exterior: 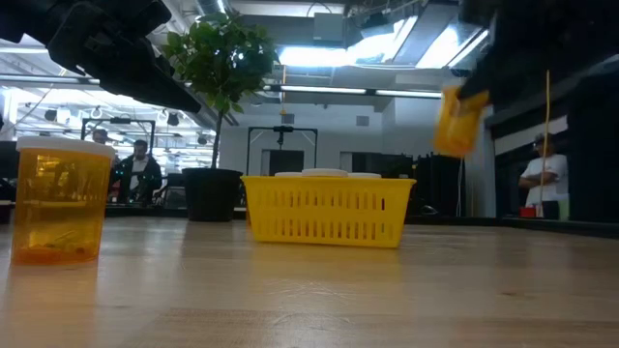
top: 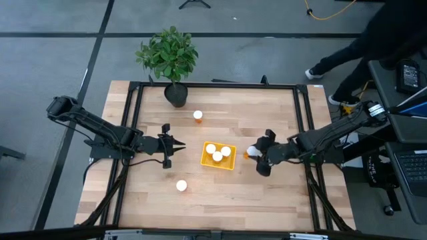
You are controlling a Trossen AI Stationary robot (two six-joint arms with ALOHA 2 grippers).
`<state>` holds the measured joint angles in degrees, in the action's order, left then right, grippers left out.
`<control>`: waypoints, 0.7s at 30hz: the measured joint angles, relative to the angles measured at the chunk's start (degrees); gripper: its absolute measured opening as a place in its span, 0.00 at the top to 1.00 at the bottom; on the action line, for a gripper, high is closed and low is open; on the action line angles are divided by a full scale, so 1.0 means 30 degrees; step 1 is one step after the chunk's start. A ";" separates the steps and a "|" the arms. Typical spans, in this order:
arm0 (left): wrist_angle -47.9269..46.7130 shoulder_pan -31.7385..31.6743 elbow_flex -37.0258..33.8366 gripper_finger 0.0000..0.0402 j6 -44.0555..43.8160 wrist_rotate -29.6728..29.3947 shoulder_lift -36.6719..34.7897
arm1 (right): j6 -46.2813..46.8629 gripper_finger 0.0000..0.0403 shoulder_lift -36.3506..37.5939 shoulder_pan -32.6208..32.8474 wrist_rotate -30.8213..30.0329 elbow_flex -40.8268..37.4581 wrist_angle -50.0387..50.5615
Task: Pick and place pill bottles into a basket
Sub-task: Put the middle orange pill bottle into the yellow bin
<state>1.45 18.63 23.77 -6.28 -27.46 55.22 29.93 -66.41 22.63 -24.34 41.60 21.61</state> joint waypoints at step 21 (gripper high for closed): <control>0.0028 0.0001 0.0000 0.87 0.0000 0.0036 0.0000 | -0.1876 0.44 -0.0865 0.0051 0.1517 0.0236 -0.5636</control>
<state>1.54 18.64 23.77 -6.28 -27.35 55.22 24.30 -69.01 22.79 -19.79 42.30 4.70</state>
